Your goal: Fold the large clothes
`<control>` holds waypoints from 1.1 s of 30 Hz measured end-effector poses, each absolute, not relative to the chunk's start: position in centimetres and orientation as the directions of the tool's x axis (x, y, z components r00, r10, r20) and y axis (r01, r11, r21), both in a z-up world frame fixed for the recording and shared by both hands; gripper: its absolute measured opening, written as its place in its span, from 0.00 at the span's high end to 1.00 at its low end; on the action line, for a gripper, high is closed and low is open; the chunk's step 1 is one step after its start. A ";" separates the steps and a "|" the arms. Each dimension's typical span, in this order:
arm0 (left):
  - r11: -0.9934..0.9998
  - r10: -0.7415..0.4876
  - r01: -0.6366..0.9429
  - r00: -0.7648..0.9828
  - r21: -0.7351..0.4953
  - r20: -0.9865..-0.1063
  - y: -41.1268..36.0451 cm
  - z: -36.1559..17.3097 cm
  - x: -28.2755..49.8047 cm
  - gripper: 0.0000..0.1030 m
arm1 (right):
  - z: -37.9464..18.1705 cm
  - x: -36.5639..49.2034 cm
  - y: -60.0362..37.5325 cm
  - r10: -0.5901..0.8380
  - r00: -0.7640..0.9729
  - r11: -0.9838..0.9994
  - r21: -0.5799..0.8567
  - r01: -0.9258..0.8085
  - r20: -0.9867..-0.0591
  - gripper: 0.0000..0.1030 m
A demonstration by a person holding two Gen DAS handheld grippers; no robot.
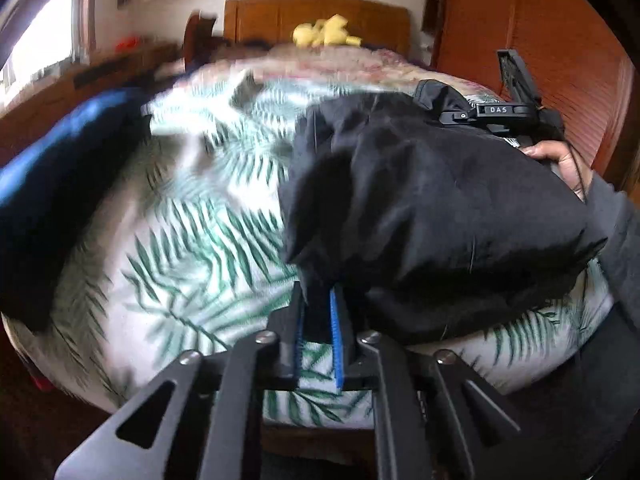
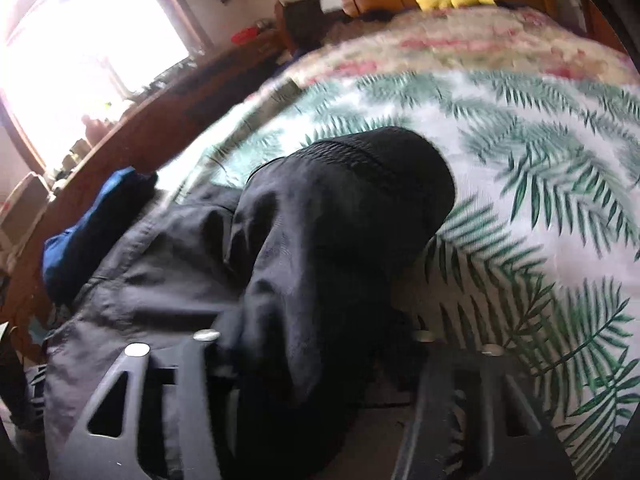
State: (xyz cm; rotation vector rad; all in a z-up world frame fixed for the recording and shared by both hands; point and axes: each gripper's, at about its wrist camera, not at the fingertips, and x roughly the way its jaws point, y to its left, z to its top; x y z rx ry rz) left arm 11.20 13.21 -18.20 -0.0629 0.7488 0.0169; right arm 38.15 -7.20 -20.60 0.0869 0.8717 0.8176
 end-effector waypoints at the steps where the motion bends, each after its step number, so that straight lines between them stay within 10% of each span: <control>1: 0.997 -0.015 -0.039 0.743 -0.066 -0.669 13.5 -17.8 11.2 0.93 | -19.9 37.7 -7.4 0.677 0.384 0.695 0.376 -0.612 -0.628 0.67; 16: 0.995 0.039 -0.075 0.885 -0.058 -0.464 23.6 -8.7 9.4 0.96 | -10.1 32.9 1.1 0.668 0.558 0.726 0.267 -0.634 -0.492 0.75; 33: 0.841 0.525 -0.525 0.732 0.132 -0.433 49.3 -1.0 3.7 0.97 | 0.4 30.4 34.1 0.819 0.344 0.473 0.201 -0.858 -0.459 0.75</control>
